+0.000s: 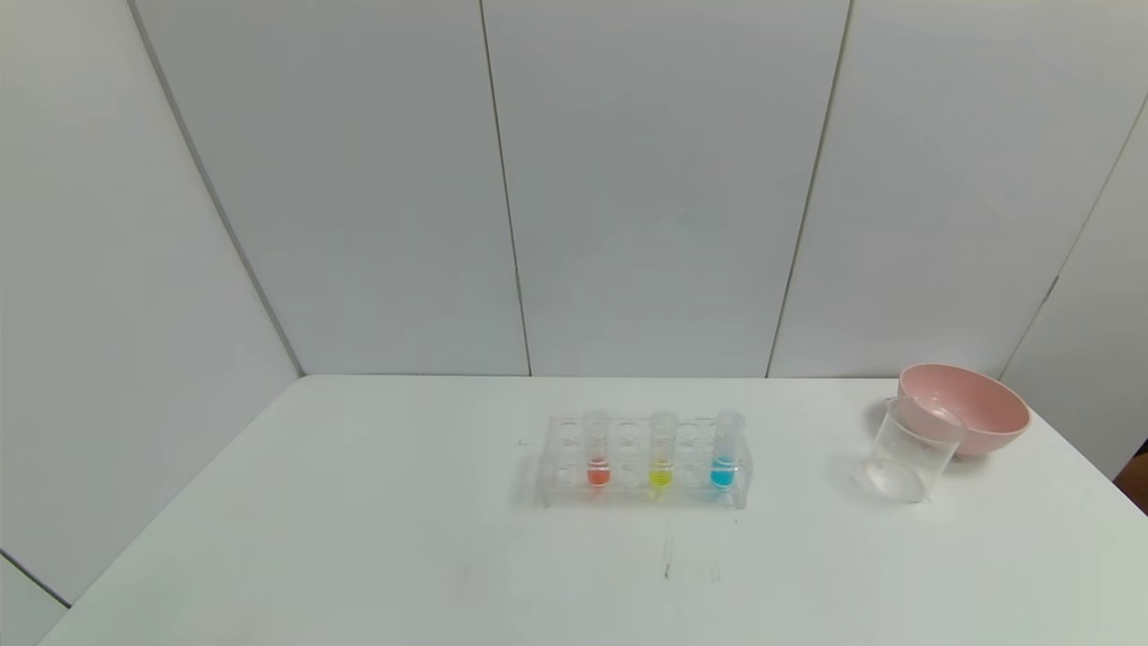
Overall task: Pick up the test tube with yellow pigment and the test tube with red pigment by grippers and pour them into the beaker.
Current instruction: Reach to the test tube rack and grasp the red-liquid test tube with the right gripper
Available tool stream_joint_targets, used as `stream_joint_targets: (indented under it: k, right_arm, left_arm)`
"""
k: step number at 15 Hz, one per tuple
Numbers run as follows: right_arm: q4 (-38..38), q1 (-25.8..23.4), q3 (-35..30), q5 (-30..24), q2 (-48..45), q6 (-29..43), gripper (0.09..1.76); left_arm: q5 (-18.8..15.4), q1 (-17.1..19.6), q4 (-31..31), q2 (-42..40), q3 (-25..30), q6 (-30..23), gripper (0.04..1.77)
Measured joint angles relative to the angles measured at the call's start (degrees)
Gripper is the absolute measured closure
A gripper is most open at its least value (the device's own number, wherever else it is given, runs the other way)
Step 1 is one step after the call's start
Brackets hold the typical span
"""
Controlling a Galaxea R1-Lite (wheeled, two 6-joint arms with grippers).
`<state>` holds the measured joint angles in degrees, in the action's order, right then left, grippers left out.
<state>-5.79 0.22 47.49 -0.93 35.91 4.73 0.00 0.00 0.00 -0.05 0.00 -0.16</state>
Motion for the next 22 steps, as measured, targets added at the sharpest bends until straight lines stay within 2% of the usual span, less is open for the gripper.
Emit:
stream_joint_targets:
  k: [2, 3, 6, 8, 10, 13, 16, 22]
  right_arm:
    - [2.40, 1.43, 8.27, 1.39, 10.25, 0.96, 0.14]
    - [3.66, 3.72, 10.96, 3.38, 14.34, 1.62, 0.14]
    - [7.64, 18.99, 13.71, 16.98, 23.43, 5.47, 0.14]
    - [13.26, 31.98, 11.93, 28.16, 28.37, 8.00, 0.14]
    - [24.39, 42.97, 7.61, 38.23, 34.43, 9.36, 0.14]
    - [39.01, 53.53, 1.07, 47.02, 45.04, 10.09, 0.14]
    - [46.48, 59.56, -1.94, 49.84, 54.91, 10.18, 0.14]
    - [56.88, 63.76, -0.65, 51.24, 72.35, 10.22, 0.14]
  left_arm:
    - [0.00, -0.02, 0.00, 0.00, 0.00, 0.00, 0.05]
    - [0.00, 0.00, 0.00, 0.00, 0.00, 0.02, 0.05]
    - [0.00, 0.00, 0.00, 0.00, 0.00, 0.00, 0.05]
    - [0.00, 0.00, 0.00, 0.00, 0.00, 0.00, 0.05]
    - [0.00, 0.00, 0.00, 0.00, 0.00, 0.00, 0.05]
    - [0.00, 0.00, 0.00, 0.00, 0.00, 0.00, 0.05]
    - [0.00, 0.00, 0.00, 0.00, 0.00, 0.02, 0.05]
    - [0.00, 0.00, 0.02, 0.00, 0.00, 0.00, 0.05]
